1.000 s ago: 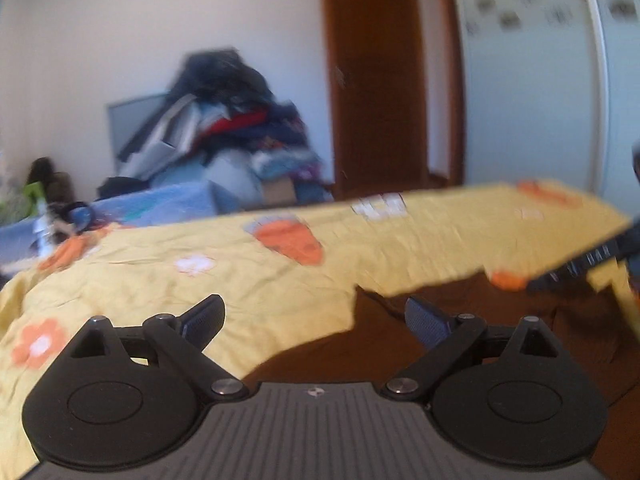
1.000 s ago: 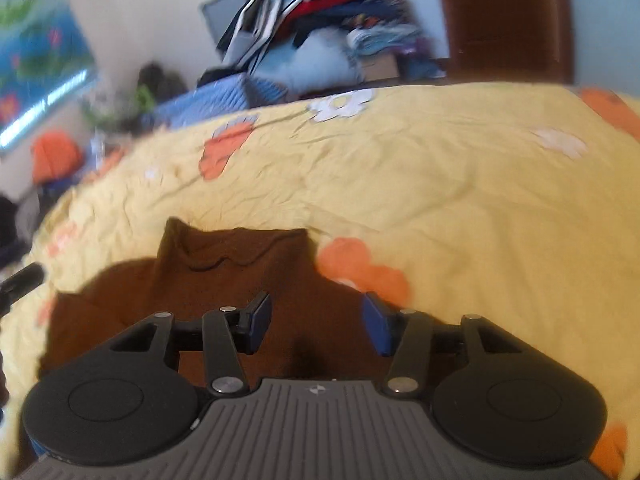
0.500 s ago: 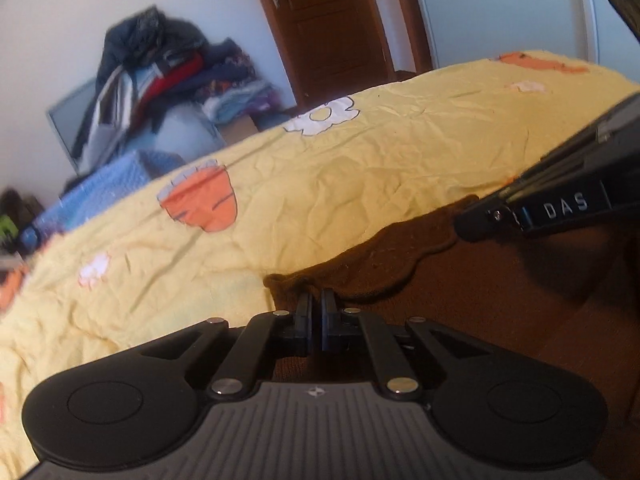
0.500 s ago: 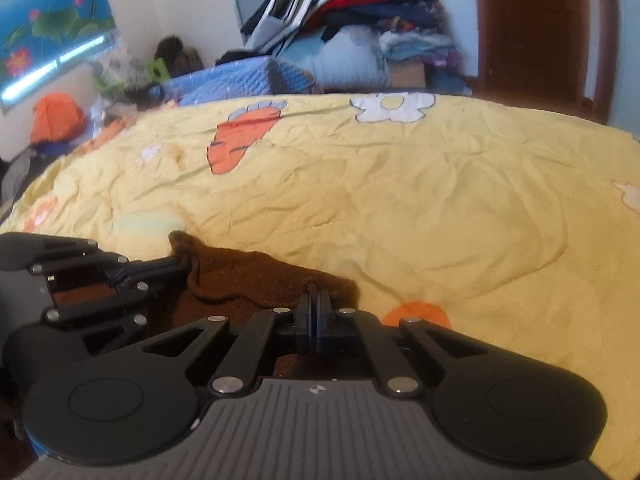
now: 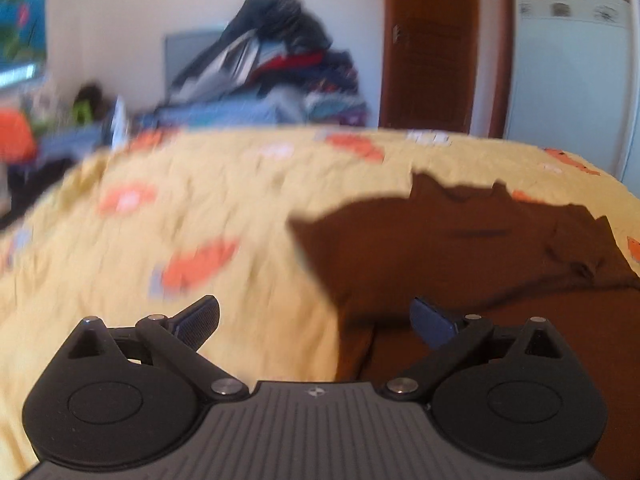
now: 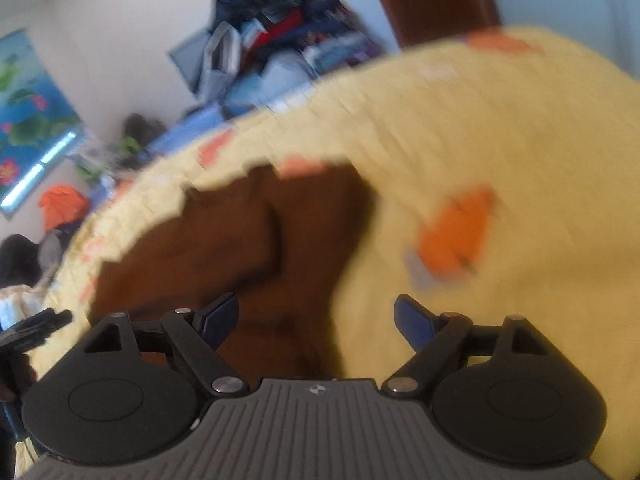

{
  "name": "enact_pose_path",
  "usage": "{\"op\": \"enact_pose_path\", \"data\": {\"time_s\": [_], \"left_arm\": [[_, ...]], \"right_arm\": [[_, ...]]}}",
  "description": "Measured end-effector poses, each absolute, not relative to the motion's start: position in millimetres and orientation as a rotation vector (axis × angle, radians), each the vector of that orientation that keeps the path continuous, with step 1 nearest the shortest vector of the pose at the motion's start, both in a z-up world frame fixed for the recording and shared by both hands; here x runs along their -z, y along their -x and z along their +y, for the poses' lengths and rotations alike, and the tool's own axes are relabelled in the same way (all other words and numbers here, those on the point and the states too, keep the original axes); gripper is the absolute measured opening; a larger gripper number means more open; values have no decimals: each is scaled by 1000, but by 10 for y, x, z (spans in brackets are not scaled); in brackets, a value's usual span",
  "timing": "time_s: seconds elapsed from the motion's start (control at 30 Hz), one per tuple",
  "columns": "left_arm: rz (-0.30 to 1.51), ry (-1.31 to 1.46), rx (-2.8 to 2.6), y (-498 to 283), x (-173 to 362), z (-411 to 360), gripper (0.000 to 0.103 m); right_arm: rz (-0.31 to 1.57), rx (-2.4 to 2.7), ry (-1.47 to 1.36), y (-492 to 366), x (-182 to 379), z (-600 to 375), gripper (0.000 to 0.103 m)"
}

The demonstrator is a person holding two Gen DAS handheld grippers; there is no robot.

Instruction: Fold small clothes

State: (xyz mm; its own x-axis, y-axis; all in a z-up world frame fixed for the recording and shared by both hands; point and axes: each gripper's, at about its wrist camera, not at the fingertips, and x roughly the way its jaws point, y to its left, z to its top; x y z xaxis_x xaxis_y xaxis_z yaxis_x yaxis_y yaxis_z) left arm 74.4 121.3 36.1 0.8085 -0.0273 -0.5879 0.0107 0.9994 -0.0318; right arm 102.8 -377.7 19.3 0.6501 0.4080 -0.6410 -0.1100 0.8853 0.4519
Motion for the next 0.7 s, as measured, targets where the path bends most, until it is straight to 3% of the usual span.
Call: {"op": "enact_pose_path", "data": {"time_s": [0.03, 0.1, 0.13, 0.17, 0.2, 0.27, 0.5, 0.53, 0.57, 0.6, 0.63, 0.67, 0.7], "left_arm": [[675, 64, 14, -714, -268, 1259, 97], [755, 127, 44, -702, -150, 1260, 66], [722, 115, 34, -638, -147, 1197, 59], [730, 120, 53, -651, -142, 1167, 36], [725, 104, 41, -652, -148, 1128, 12], [722, 76, 13, -658, -159, 1124, 4], [712, 60, 30, -413, -149, 1208, 3], [721, 103, 35, -362, -177, 1234, 4], [743, 160, 51, -299, -202, 1277, 10], [770, 221, 72, -219, -218, 1318, 23], [797, 299, 96, -101, -211, 1374, 33], [805, 376, 123, 39, -192, 1420, 59], [791, 440, 158, 197, -174, 1452, 74]], "right_arm": [[808, -317, -380, -932, -130, -3757, 81], [806, -361, -365, -815, -114, -3655, 67], [813, -392, -388, -799, -118, -3601, 55], [848, -439, -423, -827, -94, -3548, 22], [874, -449, -420, -861, -67, -3482, 11], [862, -430, -350, -856, -87, -3418, 10], [861, -326, -461, -677, -6, -3819, 8], [868, -326, -510, -623, -5, -3838, 21], [873, -330, -553, -550, -22, -3857, 40], [869, -351, -584, -450, -45, -3872, 51], [868, -376, -603, -331, -64, -3866, 70], [874, -403, -611, -220, -72, -3822, 75], [883, -426, -619, -132, -67, -3805, 75]]}}
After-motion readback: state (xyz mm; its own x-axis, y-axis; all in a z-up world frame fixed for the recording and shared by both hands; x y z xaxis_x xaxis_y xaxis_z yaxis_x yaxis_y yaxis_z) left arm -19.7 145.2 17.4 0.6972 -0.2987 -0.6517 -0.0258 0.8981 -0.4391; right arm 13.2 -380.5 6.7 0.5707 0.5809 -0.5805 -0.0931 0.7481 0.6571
